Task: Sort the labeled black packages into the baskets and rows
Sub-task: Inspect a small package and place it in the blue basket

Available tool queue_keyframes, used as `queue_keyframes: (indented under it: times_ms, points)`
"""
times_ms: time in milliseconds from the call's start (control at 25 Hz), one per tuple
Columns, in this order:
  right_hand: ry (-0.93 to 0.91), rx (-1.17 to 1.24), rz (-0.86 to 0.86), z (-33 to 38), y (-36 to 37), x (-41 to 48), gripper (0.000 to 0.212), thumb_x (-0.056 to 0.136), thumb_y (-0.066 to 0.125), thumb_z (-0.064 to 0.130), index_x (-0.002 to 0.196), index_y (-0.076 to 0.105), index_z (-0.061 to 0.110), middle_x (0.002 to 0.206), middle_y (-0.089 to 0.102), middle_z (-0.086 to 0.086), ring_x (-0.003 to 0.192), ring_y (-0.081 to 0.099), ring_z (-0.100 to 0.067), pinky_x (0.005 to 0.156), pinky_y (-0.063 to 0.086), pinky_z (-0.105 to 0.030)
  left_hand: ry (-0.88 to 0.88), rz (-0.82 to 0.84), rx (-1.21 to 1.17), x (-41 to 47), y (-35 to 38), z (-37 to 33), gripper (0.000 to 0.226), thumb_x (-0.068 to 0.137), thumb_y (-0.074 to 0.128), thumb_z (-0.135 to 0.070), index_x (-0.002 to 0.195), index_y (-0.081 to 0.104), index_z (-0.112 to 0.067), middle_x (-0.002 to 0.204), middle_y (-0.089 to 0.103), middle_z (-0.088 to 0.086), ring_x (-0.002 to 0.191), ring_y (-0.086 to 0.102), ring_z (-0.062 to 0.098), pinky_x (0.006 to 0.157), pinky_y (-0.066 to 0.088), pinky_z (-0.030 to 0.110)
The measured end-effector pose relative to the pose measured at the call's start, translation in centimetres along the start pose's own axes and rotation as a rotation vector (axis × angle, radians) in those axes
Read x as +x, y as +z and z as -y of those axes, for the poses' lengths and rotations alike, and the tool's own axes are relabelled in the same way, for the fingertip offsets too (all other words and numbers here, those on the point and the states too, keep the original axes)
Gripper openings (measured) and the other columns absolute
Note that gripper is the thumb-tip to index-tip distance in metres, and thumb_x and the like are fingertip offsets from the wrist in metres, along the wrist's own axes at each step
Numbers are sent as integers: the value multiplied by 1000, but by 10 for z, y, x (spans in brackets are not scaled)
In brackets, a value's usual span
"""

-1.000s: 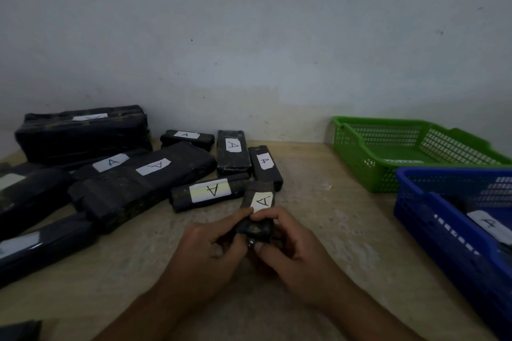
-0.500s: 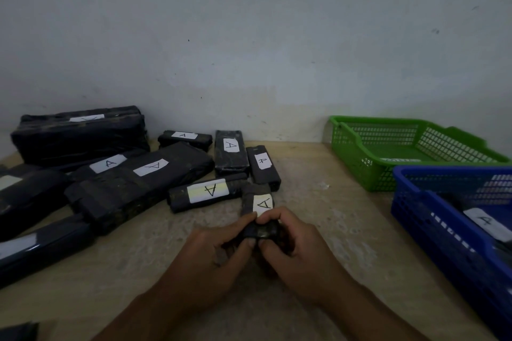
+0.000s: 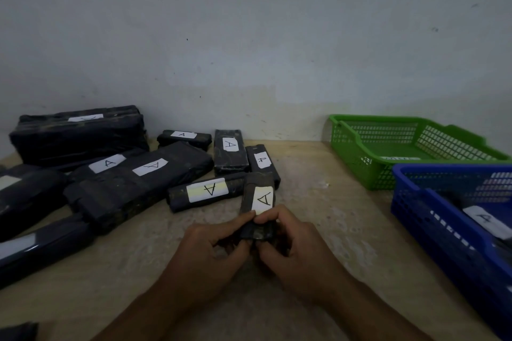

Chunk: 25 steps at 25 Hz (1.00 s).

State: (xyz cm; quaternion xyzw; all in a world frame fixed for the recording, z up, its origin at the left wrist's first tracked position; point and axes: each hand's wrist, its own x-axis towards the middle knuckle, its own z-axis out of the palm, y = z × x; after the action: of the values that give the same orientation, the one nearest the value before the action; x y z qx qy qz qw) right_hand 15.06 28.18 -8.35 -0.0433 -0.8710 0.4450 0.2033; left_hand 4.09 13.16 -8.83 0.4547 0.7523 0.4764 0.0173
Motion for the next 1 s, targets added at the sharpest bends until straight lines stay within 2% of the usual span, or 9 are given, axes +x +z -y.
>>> queue_keyframes:
  times_ms: [120, 320, 400, 480, 600, 720, 800, 880, 1000]
  points:
    - [-5, -5, -27, -1, 1, 0, 27, 89, 63, 18, 101, 54, 41, 76, 67, -6, 61, 57, -26, 51, 44, -40, 8, 35, 2, -1, 0, -1, 51, 83, 59, -32, 121, 47, -63, 96, 73, -19, 81, 69, 17, 74, 57, 34]
    - [-48, -22, 28, 3, -4, -2, 31, 86, 62, 38, 112, 47, 47, 82, 69, -2, 58, 56, -14, 53, 45, -32, -14, -12, -82, -2, 1, -6, 47, 76, 59, -25, 112, 55, -56, 107, 63, -31, 93, 65, 5, 81, 55, 21]
    - [-39, 39, -46, 4, -7, -1, 36, 86, 58, 48, 119, 43, 47, 79, 71, -3, 57, 59, -12, 53, 47, -31, -44, 14, -122, -1, 0, -6, 41, 80, 57, -19, 106, 58, -51, 105, 64, -28, 97, 62, -1, 78, 54, 17]
    - [7, 122, -174, 3, -6, 3, 40, 88, 59, 56, 122, 39, 48, 81, 72, -4, 58, 62, -14, 55, 51, -39, -56, 42, -177, -1, -4, -9, 44, 81, 50, -16, 109, 59, -49, 106, 63, -29, 97, 61, -1, 75, 51, 15]
    - [133, 315, -285, 0, -6, 10, 53, 84, 66, 43, 125, 34, 55, 101, 73, 3, 69, 71, -19, 61, 57, -40, -39, 73, -213, -3, -8, -14, 42, 79, 42, -22, 109, 58, -48, 110, 57, -35, 96, 60, 0, 74, 48, 12]
    - [139, 270, -328, -2, -9, 10, 79, 82, 76, 27, 136, 24, 51, 120, 63, 11, 80, 74, -15, 71, 60, -34, -62, 36, -169, -1, -5, -10, 19, 91, 49, -43, 109, 54, -49, 108, 59, -28, 99, 58, -3, 76, 50, 15]
    - [170, 304, -329, -3, -9, 11, 89, 79, 78, 27, 142, 19, 49, 121, 63, 13, 86, 73, -13, 74, 59, -30, -58, 15, -124, 1, -3, -8, 22, 93, 56, -31, 109, 54, -47, 111, 56, -22, 102, 54, -5, 78, 48, 11]
    - [251, 390, -354, -3, -12, 13, 78, 84, 71, 33, 142, 22, 48, 112, 69, 6, 80, 73, -10, 65, 57, -23, -77, 5, -169, 3, -5, -5, 36, 95, 54, -10, 107, 57, -43, 116, 54, -14, 98, 56, 1, 76, 48, 11]
    - [311, 424, -386, -2, -22, 17, 36, 97, 57, 24, 130, 47, 36, 77, 75, 5, 54, 62, -6, 45, 46, -17, -149, -31, -313, 5, -10, -1, 44, 97, 47, -3, 108, 61, -43, 110, 61, -12, 83, 62, 21, 65, 53, 24]
